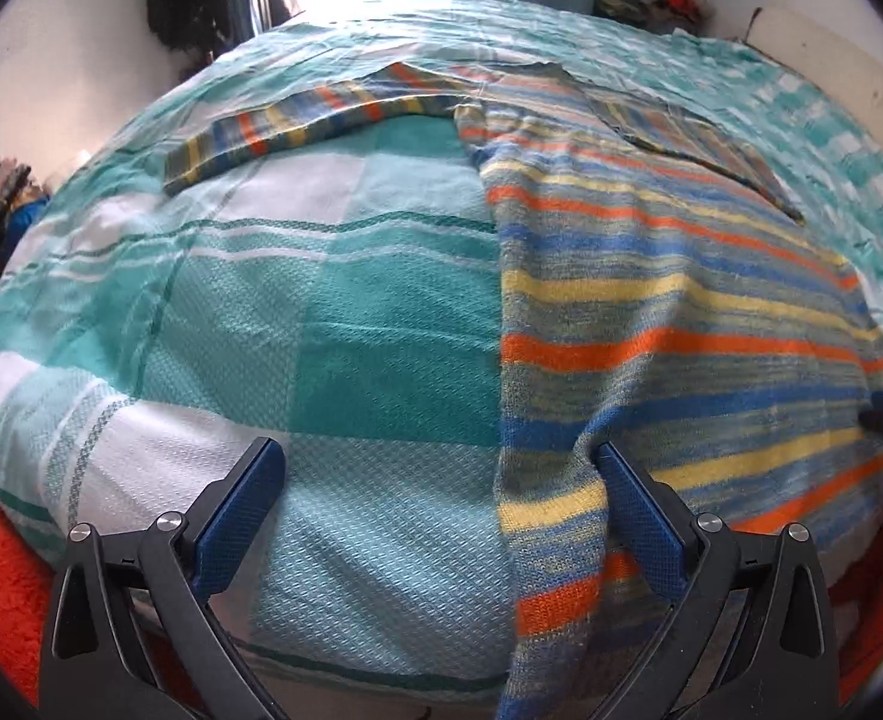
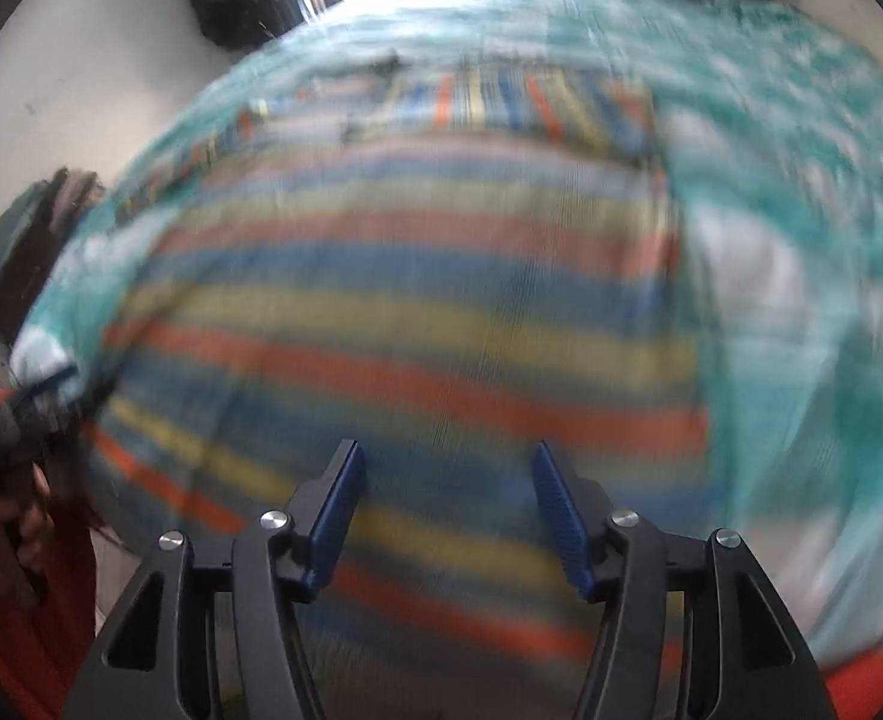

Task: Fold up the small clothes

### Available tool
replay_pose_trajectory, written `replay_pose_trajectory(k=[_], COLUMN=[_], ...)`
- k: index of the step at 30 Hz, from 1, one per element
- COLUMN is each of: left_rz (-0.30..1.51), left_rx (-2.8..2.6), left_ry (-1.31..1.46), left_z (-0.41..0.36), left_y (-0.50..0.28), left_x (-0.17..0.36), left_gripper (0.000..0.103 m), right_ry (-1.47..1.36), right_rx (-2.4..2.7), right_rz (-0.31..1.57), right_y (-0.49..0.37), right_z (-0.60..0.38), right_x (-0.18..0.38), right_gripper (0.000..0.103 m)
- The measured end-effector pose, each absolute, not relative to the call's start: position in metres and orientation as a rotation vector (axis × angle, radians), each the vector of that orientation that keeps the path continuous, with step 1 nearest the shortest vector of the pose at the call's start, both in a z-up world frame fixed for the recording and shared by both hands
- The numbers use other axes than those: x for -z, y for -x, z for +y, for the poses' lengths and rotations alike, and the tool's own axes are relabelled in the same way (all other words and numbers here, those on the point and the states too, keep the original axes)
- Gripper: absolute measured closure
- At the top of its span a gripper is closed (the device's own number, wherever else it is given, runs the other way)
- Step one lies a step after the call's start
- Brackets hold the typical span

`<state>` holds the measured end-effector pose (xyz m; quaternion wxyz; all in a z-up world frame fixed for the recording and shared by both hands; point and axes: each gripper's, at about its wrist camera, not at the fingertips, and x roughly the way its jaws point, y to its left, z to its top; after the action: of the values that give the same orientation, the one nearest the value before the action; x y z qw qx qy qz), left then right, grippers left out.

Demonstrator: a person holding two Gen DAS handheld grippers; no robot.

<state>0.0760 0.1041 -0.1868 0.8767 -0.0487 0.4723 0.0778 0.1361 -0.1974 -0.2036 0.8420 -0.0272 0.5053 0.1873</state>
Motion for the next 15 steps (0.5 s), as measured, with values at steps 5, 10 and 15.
replay_pose_trajectory(k=[5, 10, 15], left_rz=[0.974, 0.97, 0.966], left_rx=[-0.16, -0.164, -0.161], left_ry=[0.109, 0.1, 0.096], left_z=[0.106, 0.103, 0.102], left_y=[-0.072, -0.074, -0.073], left_x=[0.188, 0.189, 0.189], left_gripper=[0.0, 0.0, 0.0], right_ry=[0.126, 0.133, 0.139], right_rx=[-0.374, -0.322, -0.309], right_rz=[0.922, 0.846, 0.86], right_y=[-0.105, -0.106, -0.107], right_z=[-0.193, -0.197, -0.198], right_x=[0.184, 0.176, 0.181], right_gripper=[0.043, 0.035, 0.029])
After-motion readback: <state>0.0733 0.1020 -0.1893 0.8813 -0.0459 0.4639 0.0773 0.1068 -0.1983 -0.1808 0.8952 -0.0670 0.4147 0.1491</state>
